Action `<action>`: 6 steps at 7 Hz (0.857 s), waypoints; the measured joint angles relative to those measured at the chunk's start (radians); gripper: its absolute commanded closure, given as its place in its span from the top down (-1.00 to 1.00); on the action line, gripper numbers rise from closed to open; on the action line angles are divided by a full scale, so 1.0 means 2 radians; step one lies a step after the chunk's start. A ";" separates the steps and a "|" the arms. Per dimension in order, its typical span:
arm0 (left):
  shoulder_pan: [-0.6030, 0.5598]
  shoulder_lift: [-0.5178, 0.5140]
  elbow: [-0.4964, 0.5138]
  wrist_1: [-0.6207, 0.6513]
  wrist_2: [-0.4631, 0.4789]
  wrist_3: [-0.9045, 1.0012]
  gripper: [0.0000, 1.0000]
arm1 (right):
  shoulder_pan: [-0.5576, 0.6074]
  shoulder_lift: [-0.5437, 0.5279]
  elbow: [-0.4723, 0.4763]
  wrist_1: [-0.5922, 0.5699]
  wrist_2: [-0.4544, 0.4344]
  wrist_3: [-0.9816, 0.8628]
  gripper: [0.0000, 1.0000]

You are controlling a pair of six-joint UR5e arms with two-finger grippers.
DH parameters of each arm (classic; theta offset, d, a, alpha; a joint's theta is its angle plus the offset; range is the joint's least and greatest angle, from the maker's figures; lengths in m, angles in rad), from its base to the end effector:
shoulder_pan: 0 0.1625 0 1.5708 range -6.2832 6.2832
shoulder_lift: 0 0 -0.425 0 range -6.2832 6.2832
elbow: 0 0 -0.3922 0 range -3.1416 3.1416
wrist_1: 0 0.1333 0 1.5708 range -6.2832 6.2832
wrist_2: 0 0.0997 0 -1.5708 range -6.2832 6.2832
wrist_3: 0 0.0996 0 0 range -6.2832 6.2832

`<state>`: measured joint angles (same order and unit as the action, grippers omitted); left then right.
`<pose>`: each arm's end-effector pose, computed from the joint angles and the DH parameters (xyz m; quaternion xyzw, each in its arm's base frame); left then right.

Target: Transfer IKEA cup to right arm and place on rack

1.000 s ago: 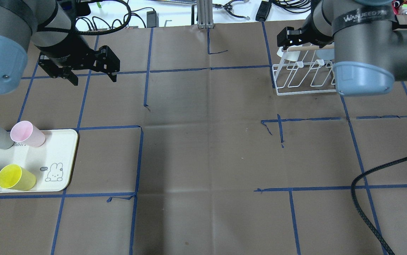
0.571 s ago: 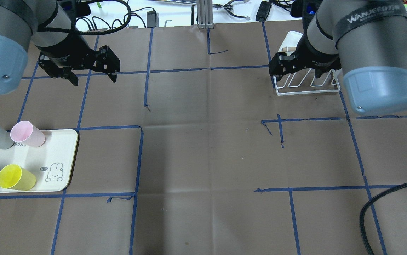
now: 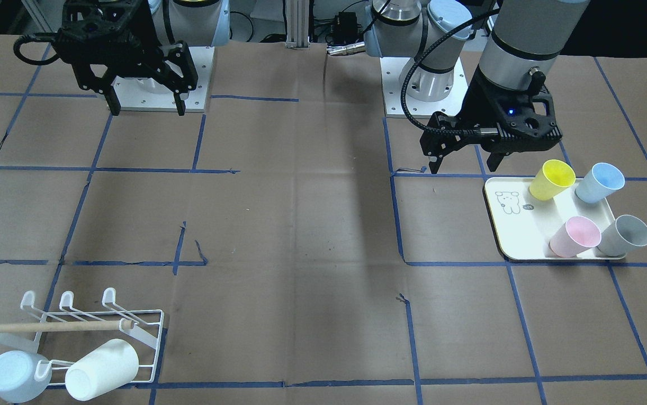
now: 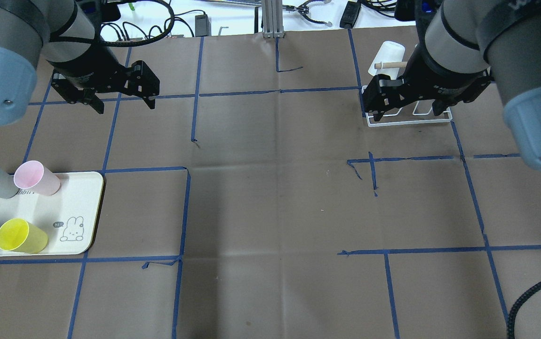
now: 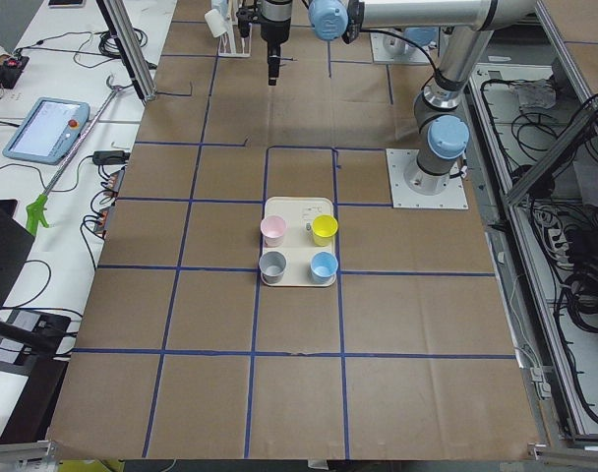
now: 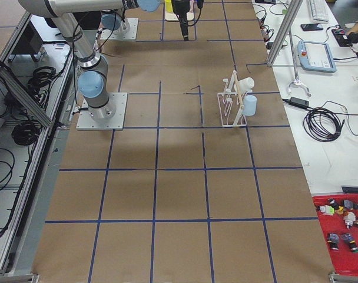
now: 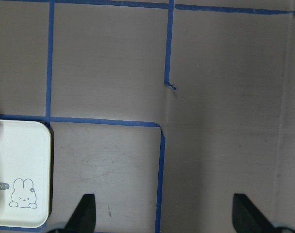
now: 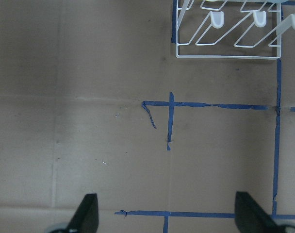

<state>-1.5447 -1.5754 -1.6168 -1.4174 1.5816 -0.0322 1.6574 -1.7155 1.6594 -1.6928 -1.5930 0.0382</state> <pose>-0.1191 -0.5063 0.4788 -0.0294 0.9982 -0.0514 0.0052 0.1692 -0.4331 0.5247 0.0231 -0.9957 0.0894 0.0055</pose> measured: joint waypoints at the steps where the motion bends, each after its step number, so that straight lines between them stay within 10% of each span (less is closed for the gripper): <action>1: 0.000 0.000 0.000 0.000 0.000 0.000 1.00 | 0.000 0.015 -0.017 0.008 0.001 0.001 1.00; 6: 0.000 -0.002 0.001 0.000 0.001 0.000 1.00 | 0.000 0.089 -0.082 0.001 -0.015 0.000 1.00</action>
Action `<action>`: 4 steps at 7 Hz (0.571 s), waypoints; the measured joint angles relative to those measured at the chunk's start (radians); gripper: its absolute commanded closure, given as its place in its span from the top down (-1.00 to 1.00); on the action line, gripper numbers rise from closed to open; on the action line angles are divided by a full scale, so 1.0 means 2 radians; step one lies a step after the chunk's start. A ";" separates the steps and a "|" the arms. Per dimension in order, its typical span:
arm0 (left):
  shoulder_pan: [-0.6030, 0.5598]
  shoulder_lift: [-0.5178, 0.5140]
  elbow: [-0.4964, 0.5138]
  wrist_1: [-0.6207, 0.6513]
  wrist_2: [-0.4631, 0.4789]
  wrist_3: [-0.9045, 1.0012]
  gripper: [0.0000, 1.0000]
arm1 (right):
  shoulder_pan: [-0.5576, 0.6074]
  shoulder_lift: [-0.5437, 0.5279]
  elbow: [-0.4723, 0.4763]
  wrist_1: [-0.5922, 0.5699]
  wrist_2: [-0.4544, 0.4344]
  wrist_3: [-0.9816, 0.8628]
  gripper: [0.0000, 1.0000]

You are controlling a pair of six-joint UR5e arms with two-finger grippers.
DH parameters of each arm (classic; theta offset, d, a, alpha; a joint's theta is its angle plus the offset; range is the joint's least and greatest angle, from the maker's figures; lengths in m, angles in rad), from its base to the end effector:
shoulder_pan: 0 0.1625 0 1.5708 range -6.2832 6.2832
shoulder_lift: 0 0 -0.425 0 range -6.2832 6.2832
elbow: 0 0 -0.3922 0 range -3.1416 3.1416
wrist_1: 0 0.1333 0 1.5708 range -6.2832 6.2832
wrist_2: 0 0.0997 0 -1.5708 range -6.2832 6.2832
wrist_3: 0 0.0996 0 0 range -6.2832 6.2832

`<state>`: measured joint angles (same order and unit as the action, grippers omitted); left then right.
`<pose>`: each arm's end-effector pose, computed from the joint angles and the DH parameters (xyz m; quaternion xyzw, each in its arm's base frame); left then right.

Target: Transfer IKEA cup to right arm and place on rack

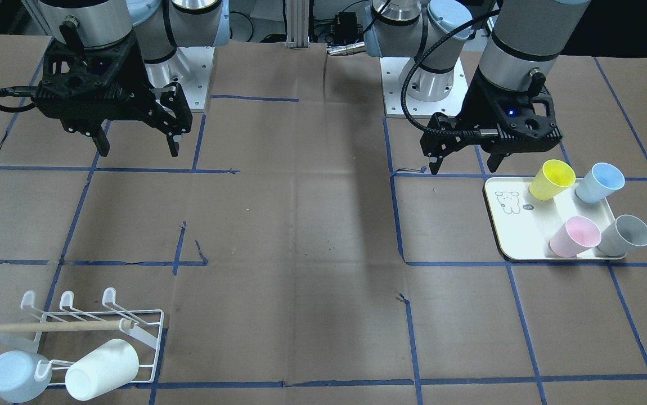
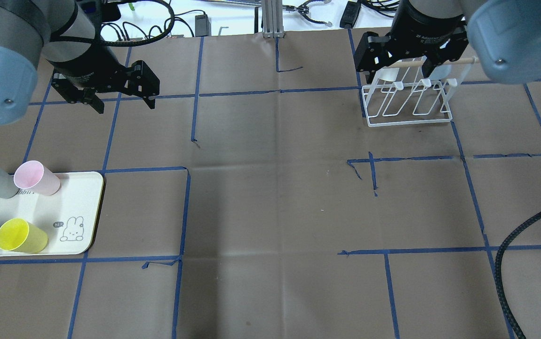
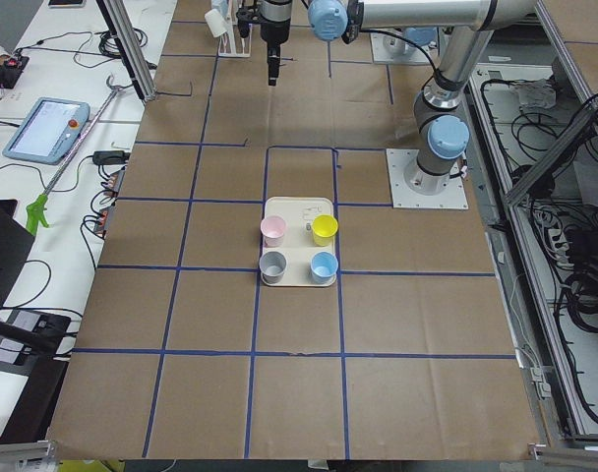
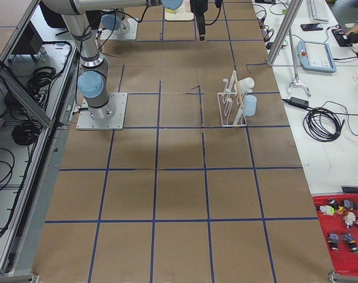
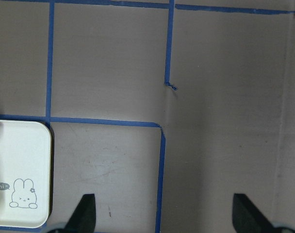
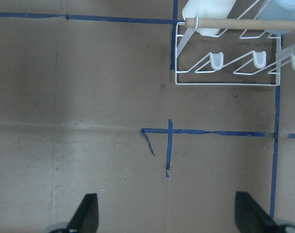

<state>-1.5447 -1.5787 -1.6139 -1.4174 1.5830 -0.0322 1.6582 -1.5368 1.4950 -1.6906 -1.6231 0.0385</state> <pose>-0.1189 -0.5077 0.4786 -0.0294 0.9982 -0.0512 0.0059 0.1731 -0.5075 0.5215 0.0222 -0.9962 0.0822 0.0209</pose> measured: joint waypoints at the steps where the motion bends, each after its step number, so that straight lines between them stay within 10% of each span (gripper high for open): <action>1: 0.000 -0.001 0.003 0.000 0.000 0.000 1.00 | 0.000 0.002 -0.003 0.003 -0.003 0.000 1.00; 4: 0.000 -0.005 0.012 -0.001 -0.001 0.000 1.00 | 0.001 0.002 0.005 0.008 -0.001 0.000 1.00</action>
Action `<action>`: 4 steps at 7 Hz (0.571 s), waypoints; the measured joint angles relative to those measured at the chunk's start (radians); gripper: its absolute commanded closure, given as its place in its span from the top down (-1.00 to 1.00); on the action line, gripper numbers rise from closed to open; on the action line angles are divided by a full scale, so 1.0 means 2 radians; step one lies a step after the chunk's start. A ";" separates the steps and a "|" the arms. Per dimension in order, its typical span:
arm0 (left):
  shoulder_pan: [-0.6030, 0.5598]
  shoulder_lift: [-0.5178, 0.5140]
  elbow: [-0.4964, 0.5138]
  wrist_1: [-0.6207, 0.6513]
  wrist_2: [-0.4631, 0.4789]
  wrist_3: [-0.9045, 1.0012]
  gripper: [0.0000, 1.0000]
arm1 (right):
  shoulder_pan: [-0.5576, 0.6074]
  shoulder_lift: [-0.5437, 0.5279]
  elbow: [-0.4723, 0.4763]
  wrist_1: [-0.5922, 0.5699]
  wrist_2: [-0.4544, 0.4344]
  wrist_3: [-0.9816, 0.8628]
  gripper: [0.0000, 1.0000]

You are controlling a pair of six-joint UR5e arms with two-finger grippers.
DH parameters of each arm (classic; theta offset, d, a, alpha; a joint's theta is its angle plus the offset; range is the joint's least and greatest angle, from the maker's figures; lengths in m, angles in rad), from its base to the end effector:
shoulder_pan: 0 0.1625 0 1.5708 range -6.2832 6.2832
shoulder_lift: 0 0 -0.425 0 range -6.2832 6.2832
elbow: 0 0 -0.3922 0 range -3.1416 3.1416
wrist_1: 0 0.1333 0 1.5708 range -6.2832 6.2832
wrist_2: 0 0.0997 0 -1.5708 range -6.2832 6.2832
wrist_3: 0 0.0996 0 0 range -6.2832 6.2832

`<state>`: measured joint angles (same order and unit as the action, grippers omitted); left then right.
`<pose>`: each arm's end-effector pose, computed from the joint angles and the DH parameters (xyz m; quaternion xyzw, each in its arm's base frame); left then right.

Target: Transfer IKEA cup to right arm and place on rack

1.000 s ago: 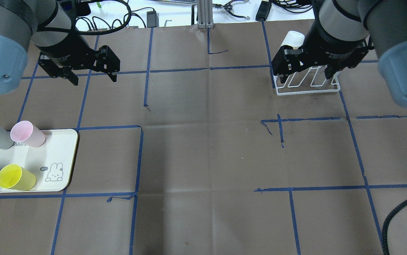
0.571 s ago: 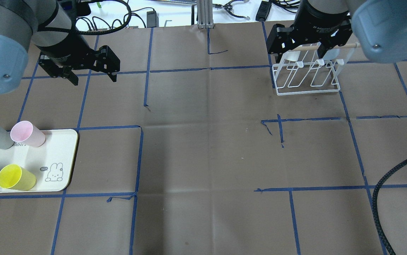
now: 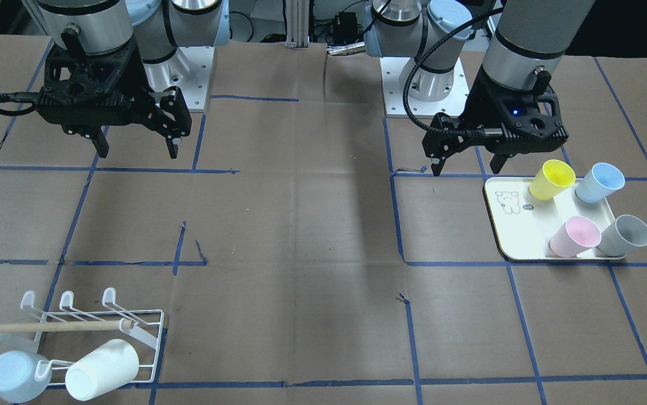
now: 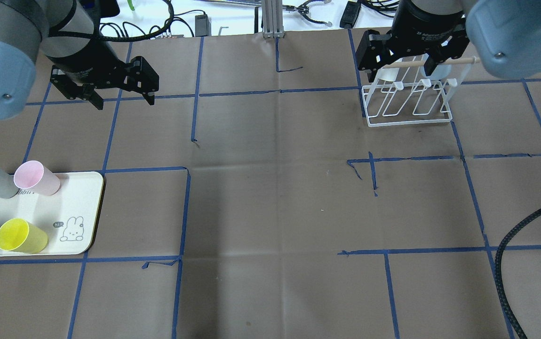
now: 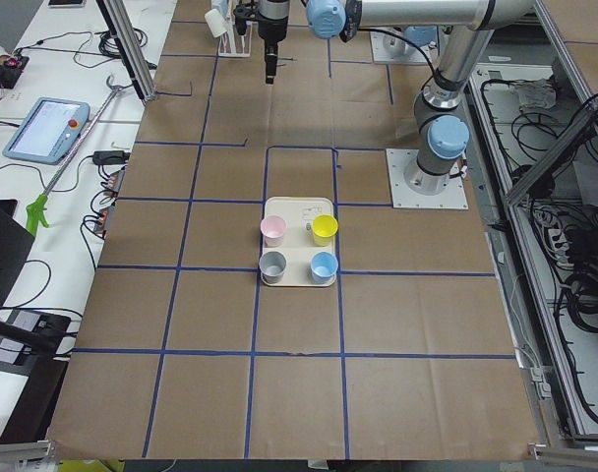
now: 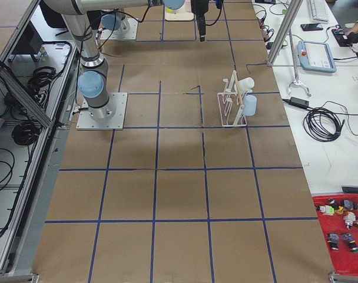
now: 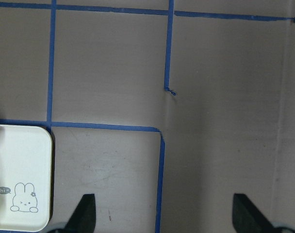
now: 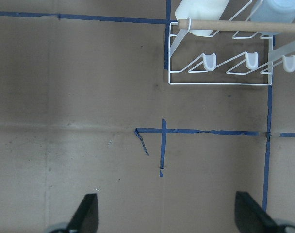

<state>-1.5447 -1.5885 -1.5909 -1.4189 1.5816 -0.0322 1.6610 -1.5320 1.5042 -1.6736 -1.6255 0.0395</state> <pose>-0.1189 -0.5131 0.4850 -0.0294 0.9979 -0.0570 0.0052 0.1742 -0.5067 0.5125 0.0235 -0.9972 0.0669 0.0230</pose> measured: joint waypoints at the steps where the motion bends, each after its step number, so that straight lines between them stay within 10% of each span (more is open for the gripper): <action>1: 0.000 0.000 0.000 0.000 0.000 0.000 1.00 | 0.000 0.001 0.003 0.000 0.000 0.000 1.00; 4: 0.000 0.001 -0.004 -0.001 0.001 0.000 1.00 | 0.000 0.003 0.004 0.000 0.001 -0.001 1.00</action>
